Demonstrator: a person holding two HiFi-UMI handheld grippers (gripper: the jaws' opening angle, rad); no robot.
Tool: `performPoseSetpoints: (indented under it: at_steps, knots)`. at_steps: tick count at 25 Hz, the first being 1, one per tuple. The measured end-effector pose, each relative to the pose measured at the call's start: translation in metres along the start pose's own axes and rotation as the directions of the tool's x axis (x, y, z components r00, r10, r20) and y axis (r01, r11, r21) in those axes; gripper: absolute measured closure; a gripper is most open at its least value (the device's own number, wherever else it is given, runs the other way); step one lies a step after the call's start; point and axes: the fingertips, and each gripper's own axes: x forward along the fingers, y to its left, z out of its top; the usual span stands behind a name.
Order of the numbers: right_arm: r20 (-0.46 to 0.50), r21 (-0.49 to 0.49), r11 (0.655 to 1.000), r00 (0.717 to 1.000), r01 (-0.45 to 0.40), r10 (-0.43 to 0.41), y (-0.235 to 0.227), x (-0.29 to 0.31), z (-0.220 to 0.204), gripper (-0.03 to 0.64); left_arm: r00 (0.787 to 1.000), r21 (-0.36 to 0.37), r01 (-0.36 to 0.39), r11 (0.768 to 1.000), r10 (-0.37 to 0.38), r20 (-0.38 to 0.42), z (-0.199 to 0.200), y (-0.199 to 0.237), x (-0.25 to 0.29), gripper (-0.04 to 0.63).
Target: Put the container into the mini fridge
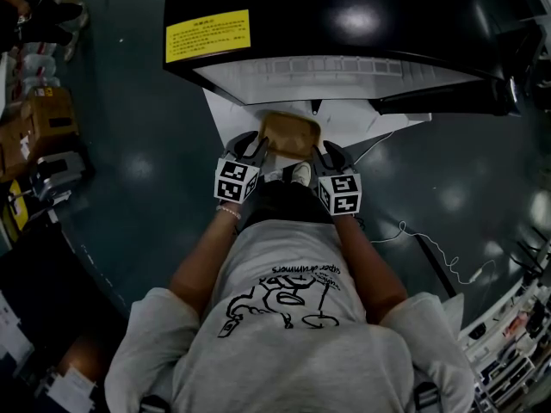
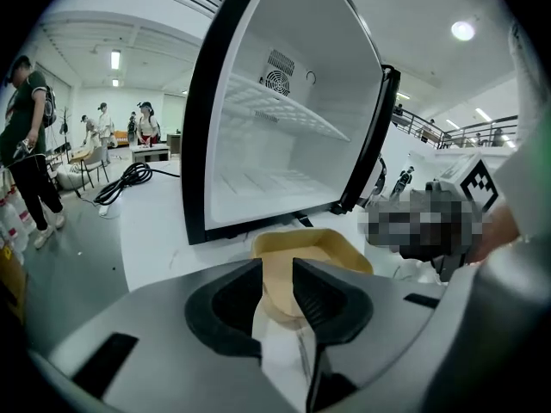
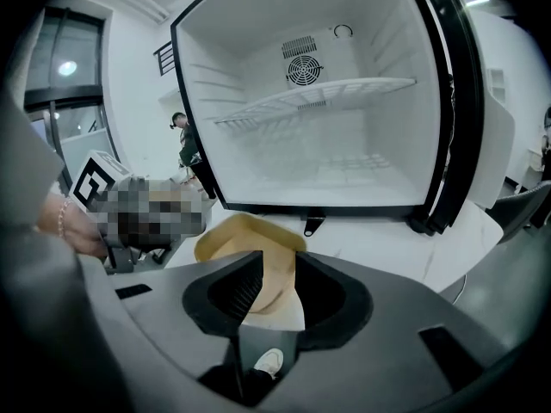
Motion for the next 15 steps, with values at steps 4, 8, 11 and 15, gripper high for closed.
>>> performPoseSetpoints:
  at_steps: [4,8,11,15]
  knots:
    - [-0.016,0.045,0.999,1.0,-0.013,0.014,-0.003,0.005,-0.01,0.505,1.0,-0.014,-0.008,1.0,0.008,-0.013,-0.006,0.003,0.005,0.486]
    - [-0.032,0.069,0.998,0.999,-0.014,0.017,-0.006,0.008,-0.018,0.505,1.0,-0.031,-0.015,0.999,0.014,-0.027,-0.013,0.006,0.009,0.486]
    - [-0.039,0.083,0.996,0.999,-0.016,0.019,-0.007,0.01,-0.022,0.505,0.999,-0.041,-0.017,0.999,0.015,-0.038,-0.017,0.006,0.011,0.486]
    - [-0.046,0.104,0.994,0.999,-0.024,0.028,-0.008,0.013,-0.026,0.505,0.999,-0.051,-0.019,0.999,0.017,-0.049,-0.02,0.005,0.015,0.486]
